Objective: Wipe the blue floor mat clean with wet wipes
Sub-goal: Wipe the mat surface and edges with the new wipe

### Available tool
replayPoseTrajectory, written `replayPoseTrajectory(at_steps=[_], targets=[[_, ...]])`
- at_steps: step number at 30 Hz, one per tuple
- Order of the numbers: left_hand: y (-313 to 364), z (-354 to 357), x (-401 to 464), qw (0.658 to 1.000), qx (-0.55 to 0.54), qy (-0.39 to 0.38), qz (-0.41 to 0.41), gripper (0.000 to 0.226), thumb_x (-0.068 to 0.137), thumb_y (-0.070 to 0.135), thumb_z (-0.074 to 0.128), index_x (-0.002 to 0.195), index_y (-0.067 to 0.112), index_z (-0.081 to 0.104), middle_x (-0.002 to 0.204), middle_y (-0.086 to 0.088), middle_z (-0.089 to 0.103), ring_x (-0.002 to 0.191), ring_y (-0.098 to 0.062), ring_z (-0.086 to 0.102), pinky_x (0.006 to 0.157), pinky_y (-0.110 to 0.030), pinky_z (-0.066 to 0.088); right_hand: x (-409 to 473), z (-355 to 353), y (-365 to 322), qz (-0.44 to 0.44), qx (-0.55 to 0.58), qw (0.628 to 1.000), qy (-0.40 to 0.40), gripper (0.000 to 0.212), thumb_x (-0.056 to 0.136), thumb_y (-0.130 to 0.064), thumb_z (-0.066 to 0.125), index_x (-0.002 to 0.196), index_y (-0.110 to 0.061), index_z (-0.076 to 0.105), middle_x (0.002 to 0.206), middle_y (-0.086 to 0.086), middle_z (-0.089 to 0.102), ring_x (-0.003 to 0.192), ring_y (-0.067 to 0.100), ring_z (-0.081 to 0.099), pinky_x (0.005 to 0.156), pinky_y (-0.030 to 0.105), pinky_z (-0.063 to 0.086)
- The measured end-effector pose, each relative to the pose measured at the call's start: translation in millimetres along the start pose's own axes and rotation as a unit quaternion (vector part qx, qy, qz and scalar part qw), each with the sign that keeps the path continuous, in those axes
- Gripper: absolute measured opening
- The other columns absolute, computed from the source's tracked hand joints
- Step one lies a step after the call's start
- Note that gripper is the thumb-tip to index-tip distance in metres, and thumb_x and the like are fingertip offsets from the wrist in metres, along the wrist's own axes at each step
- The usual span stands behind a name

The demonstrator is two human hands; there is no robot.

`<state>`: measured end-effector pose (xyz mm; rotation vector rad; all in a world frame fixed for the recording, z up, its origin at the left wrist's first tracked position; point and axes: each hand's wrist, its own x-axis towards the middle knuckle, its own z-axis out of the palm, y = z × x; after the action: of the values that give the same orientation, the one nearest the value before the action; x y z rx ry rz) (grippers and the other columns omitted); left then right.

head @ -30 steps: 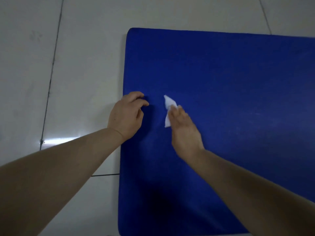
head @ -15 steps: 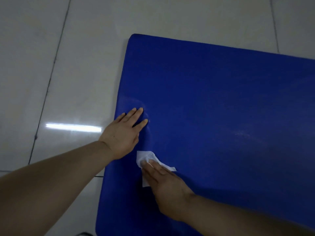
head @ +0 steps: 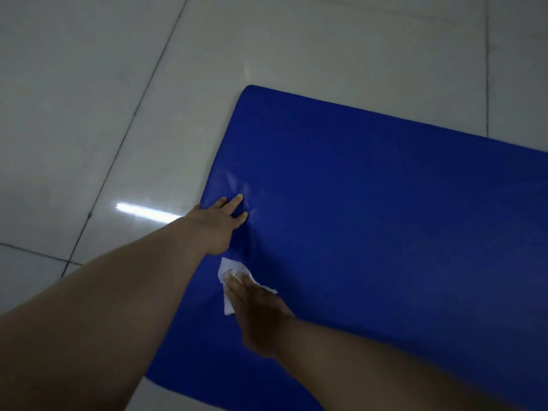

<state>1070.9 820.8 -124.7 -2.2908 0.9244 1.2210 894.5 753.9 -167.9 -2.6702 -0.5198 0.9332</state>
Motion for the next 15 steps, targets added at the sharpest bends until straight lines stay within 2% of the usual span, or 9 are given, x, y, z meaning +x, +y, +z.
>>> replayPoseTrajectory(at_steps=[2,5,7,9,10,12,13,15], targets=[[-5,4,1,1.000,0.008,0.010,0.011,0.085,0.091,-0.001,0.039,0.151,0.035,-0.009,0.152,0.009,-0.034,0.146,-0.015,-0.017,0.119,-0.045,0.004,2,2,1,0.006,0.061,0.998,0.010,0.085,0.096,-0.021,0.049,0.150,-0.008,-0.015,0.156,-0.003,-0.023,0.144,0.017,-0.014,0.109,0.038,0.033],[-14,21,7,0.998,-0.018,0.049,0.036,0.084,0.093,0.003,0.040,0.151,0.036,-0.010,0.146,0.012,-0.040,0.145,-0.014,-0.020,0.120,-0.042,0.001,5,17,3,0.005,0.080,0.995,0.051,0.088,0.092,-0.019,0.056,0.151,-0.013,-0.009,0.156,-0.007,-0.016,0.145,0.021,0.000,0.105,0.040,0.038],[-17,31,9,0.995,-0.039,0.078,0.050,0.079,0.095,0.009,0.039,0.150,0.036,-0.011,0.140,0.015,-0.041,0.144,-0.013,-0.021,0.119,-0.041,0.000,7,23,7,0.005,0.103,0.993,0.064,0.076,0.096,-0.022,0.049,0.152,-0.014,-0.001,0.159,-0.006,-0.012,0.146,0.020,0.003,0.111,0.037,0.028],[-19,36,13,0.991,-0.053,0.103,0.068,0.074,0.097,0.014,0.038,0.151,0.036,-0.009,0.139,0.016,-0.040,0.143,-0.011,-0.022,0.119,-0.042,0.000,3,23,7,-0.004,0.112,0.988,0.102,0.061,0.099,-0.034,0.035,0.152,-0.013,0.014,0.161,-0.006,-0.002,0.146,0.013,0.000,0.114,0.033,0.020],[-22,39,14,0.989,-0.060,0.114,0.077,0.073,0.097,0.016,0.038,0.151,0.037,-0.007,0.140,0.017,-0.039,0.143,-0.010,-0.022,0.119,-0.042,0.000,2,24,8,-0.011,0.113,0.985,0.130,0.059,0.096,-0.040,0.032,0.149,-0.014,0.027,0.160,-0.006,0.009,0.146,0.012,0.007,0.112,0.032,0.024],[-28,44,17,0.983,-0.074,0.144,0.093,0.071,0.097,0.019,0.038,0.151,0.038,-0.004,0.143,0.018,-0.037,0.143,-0.009,-0.022,0.118,-0.042,0.000,-2,31,7,-0.011,0.068,0.983,0.172,0.052,0.090,-0.046,0.044,0.135,-0.022,0.053,0.153,-0.006,0.031,0.139,0.013,0.025,0.102,0.028,0.040],[-30,47,19,0.979,-0.081,0.160,0.101,0.071,0.097,0.021,0.039,0.151,0.039,-0.003,0.145,0.017,-0.035,0.144,-0.009,-0.021,0.118,-0.042,0.000,-2,37,6,-0.013,0.041,0.982,0.184,0.048,0.087,-0.047,0.051,0.130,-0.026,0.058,0.150,-0.006,0.035,0.136,0.013,0.030,0.097,0.026,0.045],[-34,57,24,0.966,-0.097,0.206,0.121,0.070,0.096,0.023,0.040,0.151,0.039,0.000,0.150,0.016,-0.031,0.143,-0.008,-0.022,0.118,-0.042,-0.001,3,48,8,0.001,-0.001,0.979,0.201,0.051,0.088,-0.043,0.045,0.135,-0.025,0.052,0.151,-0.005,0.033,0.135,0.014,0.033,0.095,0.026,0.047]])
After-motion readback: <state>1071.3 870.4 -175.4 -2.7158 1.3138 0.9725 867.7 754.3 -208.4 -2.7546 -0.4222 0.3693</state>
